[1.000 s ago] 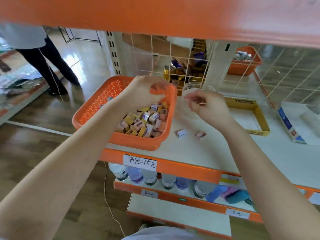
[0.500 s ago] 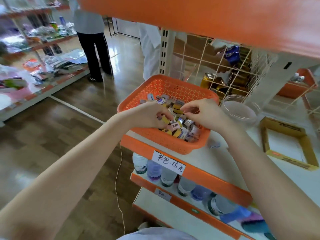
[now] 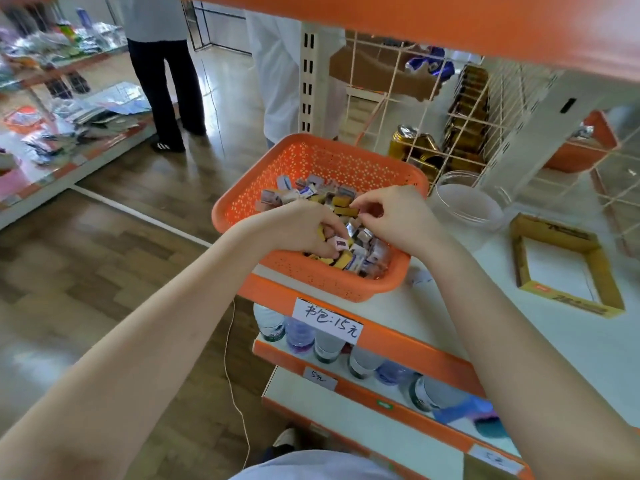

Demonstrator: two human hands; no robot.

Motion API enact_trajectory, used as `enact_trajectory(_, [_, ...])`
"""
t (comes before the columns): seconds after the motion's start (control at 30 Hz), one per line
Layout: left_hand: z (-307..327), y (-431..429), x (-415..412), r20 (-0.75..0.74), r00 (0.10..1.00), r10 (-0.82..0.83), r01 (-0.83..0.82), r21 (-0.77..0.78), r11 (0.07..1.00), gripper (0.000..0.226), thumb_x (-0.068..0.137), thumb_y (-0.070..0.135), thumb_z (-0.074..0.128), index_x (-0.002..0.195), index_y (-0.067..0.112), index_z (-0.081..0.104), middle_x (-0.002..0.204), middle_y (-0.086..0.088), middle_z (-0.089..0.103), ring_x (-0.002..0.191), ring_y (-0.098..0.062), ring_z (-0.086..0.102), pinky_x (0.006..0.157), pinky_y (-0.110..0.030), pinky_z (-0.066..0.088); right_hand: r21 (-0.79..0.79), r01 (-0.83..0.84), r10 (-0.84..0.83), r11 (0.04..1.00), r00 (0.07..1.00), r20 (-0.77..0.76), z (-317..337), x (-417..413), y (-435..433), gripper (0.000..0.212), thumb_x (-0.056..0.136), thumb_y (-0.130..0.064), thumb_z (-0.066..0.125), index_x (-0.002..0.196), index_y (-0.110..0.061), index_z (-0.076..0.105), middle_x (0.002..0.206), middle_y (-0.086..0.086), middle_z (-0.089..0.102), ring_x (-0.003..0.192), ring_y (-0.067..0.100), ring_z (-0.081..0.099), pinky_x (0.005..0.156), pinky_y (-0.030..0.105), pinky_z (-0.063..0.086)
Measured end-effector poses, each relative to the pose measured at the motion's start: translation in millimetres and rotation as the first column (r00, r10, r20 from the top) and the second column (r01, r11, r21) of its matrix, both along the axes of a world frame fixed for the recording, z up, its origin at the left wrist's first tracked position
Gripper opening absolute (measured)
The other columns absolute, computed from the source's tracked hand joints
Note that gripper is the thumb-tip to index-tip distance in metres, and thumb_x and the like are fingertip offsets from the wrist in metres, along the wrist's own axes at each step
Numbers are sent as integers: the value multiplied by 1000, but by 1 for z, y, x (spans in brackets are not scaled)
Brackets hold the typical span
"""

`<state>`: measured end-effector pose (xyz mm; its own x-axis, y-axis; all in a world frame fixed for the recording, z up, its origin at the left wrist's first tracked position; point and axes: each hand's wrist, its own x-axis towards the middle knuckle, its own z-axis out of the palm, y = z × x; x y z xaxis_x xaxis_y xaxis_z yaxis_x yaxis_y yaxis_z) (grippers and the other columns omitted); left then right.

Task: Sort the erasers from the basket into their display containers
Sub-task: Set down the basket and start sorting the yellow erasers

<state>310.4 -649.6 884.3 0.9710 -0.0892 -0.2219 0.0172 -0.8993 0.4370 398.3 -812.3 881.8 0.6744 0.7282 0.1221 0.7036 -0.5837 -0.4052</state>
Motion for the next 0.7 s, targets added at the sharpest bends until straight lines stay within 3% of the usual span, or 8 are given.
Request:
enact_trajectory(0.1, [-8,-3,5,14,1000,18,-17,-26,1000,31,81,31,71,111,33,65,93,15,56,82,-13,58,68,-24,44,18,10,-10,1000,1000,6,-1,1,0,27,87,-12,56,109,-19,70,111,-5,69,93,5,60,73,11,35])
enact_trajectory(0.2, [-10,0,4,68,997,45,-41,-58,997,27,81,31,71,108,30,67,91,16,58,70,-2,52,58,-17,38,37,20,-20,999,1000,-8,0,1,-1,27,87,-12,56,109,-19,71,110,-6,69,93,4,60,74,12,37])
enact_trajectory(0.43, [-2,5,-3,175,975,140,-115,-149,982,20,83,22,70,103,21,67,60,21,47,45,5,46,47,-8,34,63,33,-30,997,999,-40,3,1,-4,27,89,-12,56,110,-21,70,107,-7,70,87,-4,53,64,-5,33])
enact_trajectory(0.53, [6,13,-9,233,953,193,-159,-159,974,19,83,21,70,100,25,65,68,22,51,56,14,51,55,-3,38,64,24,-20,998,998,-58,4,3,-5,27,89,-12,57,111,-21,69,106,-6,70,89,-2,56,65,-3,34])
enact_trajectory(0.67, [12,35,-18,261,923,284,-248,-162,955,20,81,22,71,99,28,65,82,15,64,76,3,60,76,-12,49,1,-12,12,1000,995,-102,6,6,0,28,89,-13,59,115,-21,67,107,-5,69,87,0,56,69,1,36])
enact_trajectory(0.7, [13,40,-20,277,910,307,-266,-177,948,20,81,21,71,99,27,65,82,12,66,77,0,62,76,-9,48,-10,-19,18,1000,994,-111,7,6,2,29,89,-12,58,116,-20,66,107,-4,68,87,1,56,73,5,38])
